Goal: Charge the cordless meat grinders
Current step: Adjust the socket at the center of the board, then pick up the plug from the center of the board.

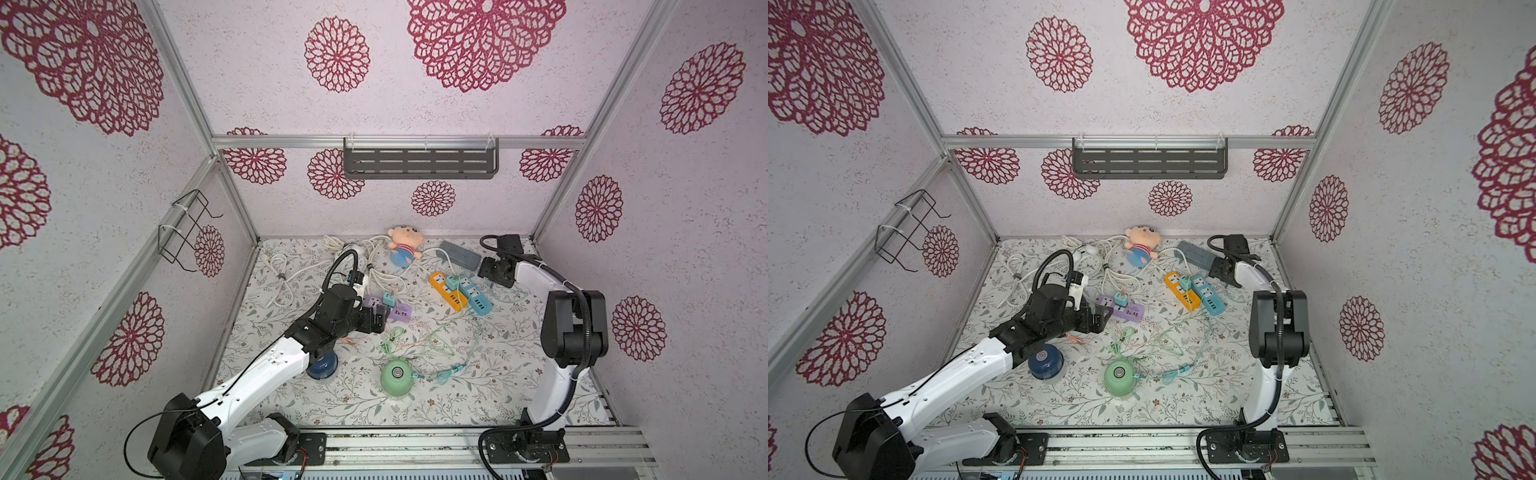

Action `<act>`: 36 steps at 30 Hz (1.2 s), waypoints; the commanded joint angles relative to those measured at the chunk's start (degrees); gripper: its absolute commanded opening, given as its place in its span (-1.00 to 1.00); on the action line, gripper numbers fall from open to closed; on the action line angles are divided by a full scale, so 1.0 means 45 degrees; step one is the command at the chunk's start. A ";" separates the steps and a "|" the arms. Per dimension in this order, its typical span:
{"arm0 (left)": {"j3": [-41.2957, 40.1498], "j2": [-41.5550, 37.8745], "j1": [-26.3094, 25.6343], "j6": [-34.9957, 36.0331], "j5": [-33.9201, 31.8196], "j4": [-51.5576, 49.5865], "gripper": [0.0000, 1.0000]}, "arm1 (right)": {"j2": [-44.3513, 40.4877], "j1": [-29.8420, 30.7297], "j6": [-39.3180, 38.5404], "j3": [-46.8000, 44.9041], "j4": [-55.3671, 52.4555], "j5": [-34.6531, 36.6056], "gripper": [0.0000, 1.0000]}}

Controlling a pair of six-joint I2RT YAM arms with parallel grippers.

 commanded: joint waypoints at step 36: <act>0.3734 0.2786 0.0658 0.0460 0.1605 -0.1041 0.86 | 0.4535 -0.0702 -0.1044 0.4403 -0.1814 -0.0097 0.19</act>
